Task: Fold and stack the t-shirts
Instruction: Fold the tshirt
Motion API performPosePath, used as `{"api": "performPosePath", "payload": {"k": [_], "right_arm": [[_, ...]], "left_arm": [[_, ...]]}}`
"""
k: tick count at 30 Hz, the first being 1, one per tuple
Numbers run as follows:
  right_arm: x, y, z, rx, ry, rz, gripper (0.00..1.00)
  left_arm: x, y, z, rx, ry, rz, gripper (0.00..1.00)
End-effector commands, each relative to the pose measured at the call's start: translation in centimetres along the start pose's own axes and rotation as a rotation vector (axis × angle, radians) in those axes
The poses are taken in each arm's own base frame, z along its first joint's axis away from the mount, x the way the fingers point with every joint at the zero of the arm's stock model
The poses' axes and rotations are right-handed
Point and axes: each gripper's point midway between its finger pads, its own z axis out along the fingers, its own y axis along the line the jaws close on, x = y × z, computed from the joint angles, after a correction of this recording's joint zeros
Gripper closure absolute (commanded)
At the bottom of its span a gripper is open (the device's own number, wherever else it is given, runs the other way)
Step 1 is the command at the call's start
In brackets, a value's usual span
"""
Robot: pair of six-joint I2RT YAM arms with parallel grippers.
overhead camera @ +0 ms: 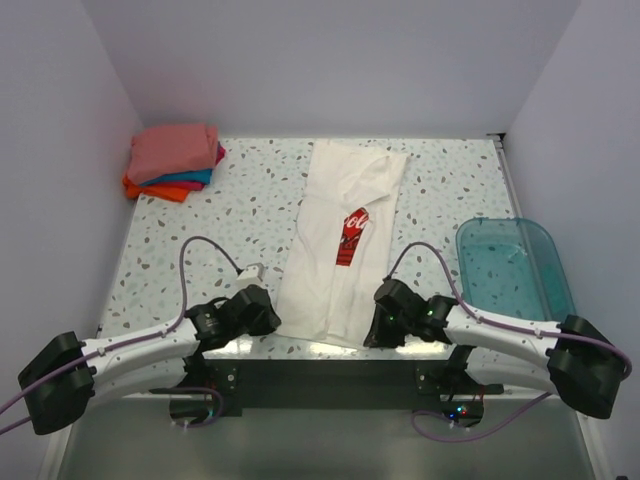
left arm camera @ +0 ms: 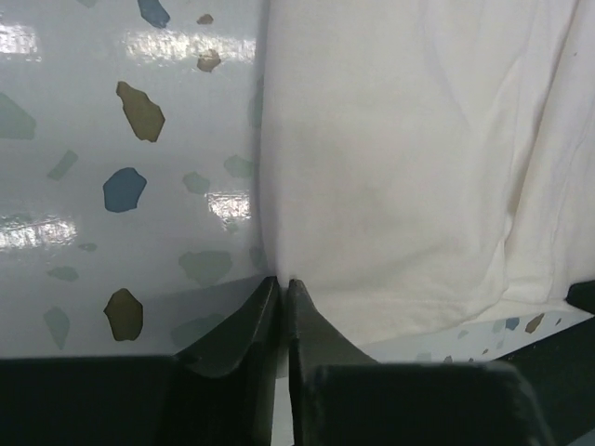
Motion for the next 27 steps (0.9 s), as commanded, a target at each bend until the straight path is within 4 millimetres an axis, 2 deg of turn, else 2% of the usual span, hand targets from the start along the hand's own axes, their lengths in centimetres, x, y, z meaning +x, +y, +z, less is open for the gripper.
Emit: {"api": "performPosePath", "payload": {"k": [1, 2, 3, 8, 10, 11, 12, 13, 14, 15, 16, 17, 19, 20, 21, 22, 23, 24, 25, 26, 27], "right_arm": [[-0.1, -0.8, -0.7, 0.055, -0.008, -0.030, 0.92], [-0.1, -1.1, -1.1, 0.070, -0.005, -0.042, 1.00], [-0.2, -0.7, -1.6, 0.062, -0.008, -0.070, 1.00], [0.5, -0.9, -3.6, 0.089, 0.003, -0.181, 1.00], [-0.1, -0.5, -4.4, 0.103, -0.027, -0.215, 1.00], [-0.4, -1.0, -4.8, 0.132, -0.033, -0.246, 1.00], [-1.8, -0.1, -5.6, 0.133, -0.096, -0.263, 1.00], [-2.4, 0.3, -6.0, 0.137, -0.118, -0.279, 1.00], [-2.9, 0.0, -6.5, 0.170, -0.136, -0.315, 1.00], [-4.1, 0.9, -7.2, 0.180, -0.177, -0.335, 1.00], [-5.5, 0.7, -7.5, 0.232, -0.232, -0.354, 1.00], [-6.7, 1.2, -8.4, 0.255, -0.268, -0.383, 1.00], [-8.8, 0.9, -8.3, 0.335, -0.315, -0.395, 1.00], [-9.8, 1.4, -8.3, 0.340, -0.342, -0.414, 1.00], [-10.8, 1.7, -7.8, 0.361, -0.355, -0.412, 1.00], [-12.4, 1.3, -7.8, 0.384, -0.378, -0.378, 1.00], [-13.8, 2.0, -7.5, 0.371, -0.405, -0.368, 1.00], [-15.4, 1.6, -7.5, 0.384, -0.426, -0.325, 1.00], [-16.4, 1.3, -6.9, 0.406, -0.432, -0.317, 1.00], [-17.9, 1.8, -7.1, 0.396, -0.476, -0.298, 1.00], [-18.8, 1.8, -7.0, 0.397, -0.485, -0.282, 1.00]], "left_arm": [[1.3, -0.3, 0.0, 0.043, 0.060, 0.060, 0.91], [1.4, -0.7, -0.2, 0.068, 0.070, 0.073, 0.99], [1.4, -1.0, -0.4, 0.080, 0.073, 0.077, 1.00], [1.5, -3.8, -2.2, 0.171, 0.071, 0.125, 1.00], [0.7, -5.2, -2.9, 0.198, 0.059, 0.132, 1.00], [0.2, -5.6, -2.9, 0.197, 0.045, 0.145, 1.00], [-1.0, -6.9, -3.5, 0.217, 0.014, 0.147, 1.00], [-1.8, -7.7, -3.6, 0.228, -0.009, 0.151, 1.00], [-2.6, -7.8, -3.4, 0.209, -0.037, 0.171, 1.00], [-3.4, -8.3, -3.4, 0.207, -0.058, 0.171, 1.00], [-5.3, -9.9, -3.8, 0.235, -0.103, 0.154, 1.00], [-5.8, -10.3, -3.3, 0.232, -0.108, 0.174, 1.00], [-8.7, -12.1, -3.3, 0.255, -0.179, 0.149, 1.00], [-9.1, -12.2, -2.3, 0.236, -0.175, 0.149, 1.00], [-10.2, -13.0, -2.1, 0.245, -0.189, 0.128, 1.00], [-11.5, -13.2, -1.1, 0.243, -0.212, 0.091, 1.00], [-12.1, -13.4, -0.6, 0.242, -0.222, 0.076, 1.00], [-13.2, -13.7, -0.3, 0.239, -0.245, 0.054, 1.00], [-15.0, -13.9, 0.0, 0.245, -0.293, 0.020, 1.00], [-15.6, -13.5, 1.1, 0.216, -0.302, 0.008, 1.00], [-16.8, -13.7, 1.4, 0.213, -0.326, -0.009, 1.00]]}}
